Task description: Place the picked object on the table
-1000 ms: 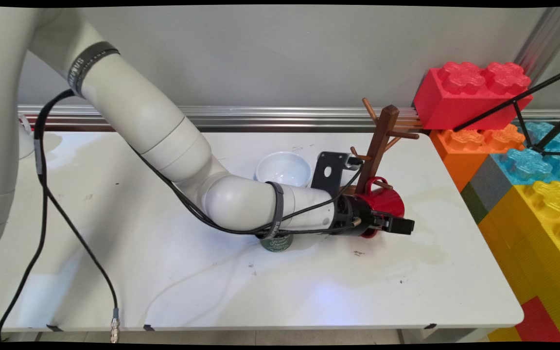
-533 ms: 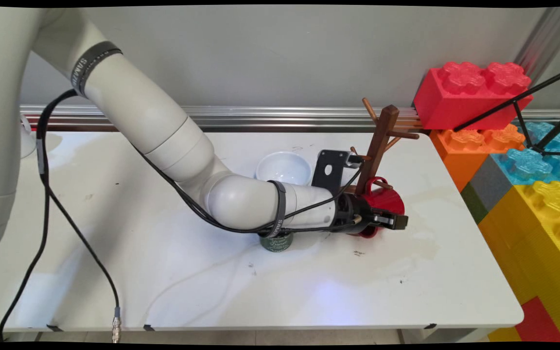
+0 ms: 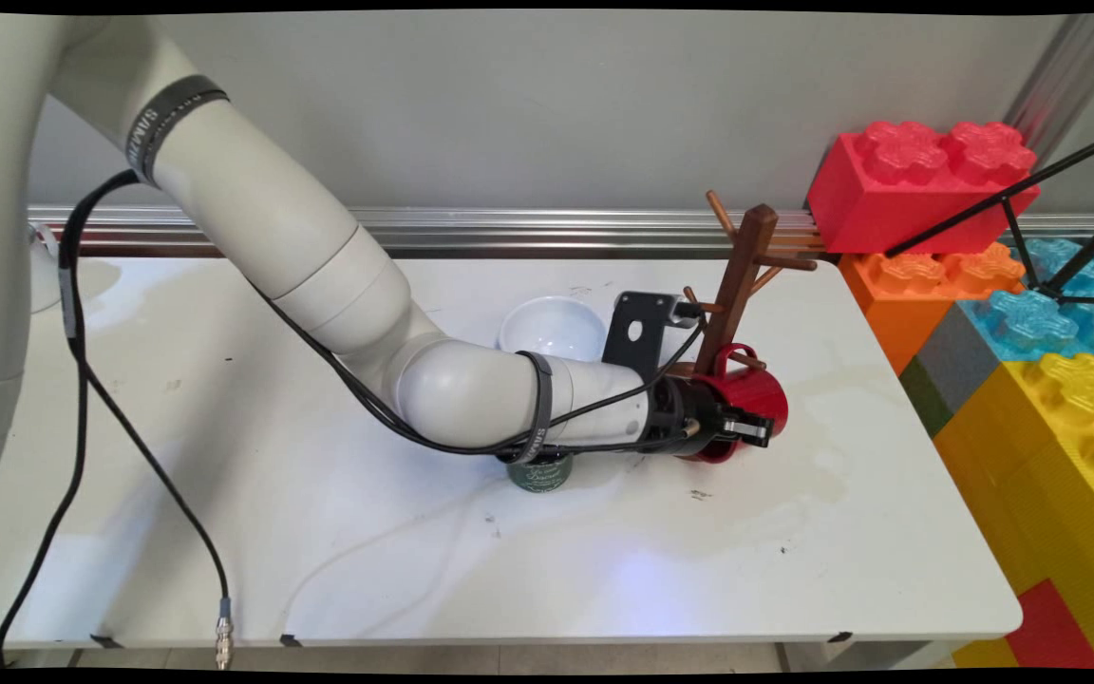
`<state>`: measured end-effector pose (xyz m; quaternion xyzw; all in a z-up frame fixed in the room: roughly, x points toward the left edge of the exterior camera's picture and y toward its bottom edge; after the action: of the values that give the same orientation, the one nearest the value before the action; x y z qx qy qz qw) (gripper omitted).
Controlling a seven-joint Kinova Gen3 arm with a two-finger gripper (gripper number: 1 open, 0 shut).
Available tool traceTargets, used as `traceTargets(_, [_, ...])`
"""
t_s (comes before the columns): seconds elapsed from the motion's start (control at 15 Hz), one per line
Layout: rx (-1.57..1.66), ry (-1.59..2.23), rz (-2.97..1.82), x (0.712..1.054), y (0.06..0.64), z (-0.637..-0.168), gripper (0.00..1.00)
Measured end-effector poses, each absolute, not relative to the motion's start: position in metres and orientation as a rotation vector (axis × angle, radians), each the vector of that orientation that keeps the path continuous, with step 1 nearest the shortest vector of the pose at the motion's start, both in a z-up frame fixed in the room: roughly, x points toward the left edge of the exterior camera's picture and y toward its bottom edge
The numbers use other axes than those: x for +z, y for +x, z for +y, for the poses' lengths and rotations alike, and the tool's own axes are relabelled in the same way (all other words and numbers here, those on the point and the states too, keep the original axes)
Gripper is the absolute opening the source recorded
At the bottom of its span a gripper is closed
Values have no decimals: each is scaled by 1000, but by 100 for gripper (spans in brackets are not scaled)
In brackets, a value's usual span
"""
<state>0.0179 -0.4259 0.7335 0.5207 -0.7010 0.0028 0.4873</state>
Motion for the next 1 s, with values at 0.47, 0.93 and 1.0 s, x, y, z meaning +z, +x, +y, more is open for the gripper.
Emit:
traceTargets(0.47, [0,1261,-1703,740,25,-420,0])
traceTargets(0.93, [-21,1210,-1699,752,24,-417,0])
traceTargets(1.0, [-28,1198,-1700,754,23,-416,0])
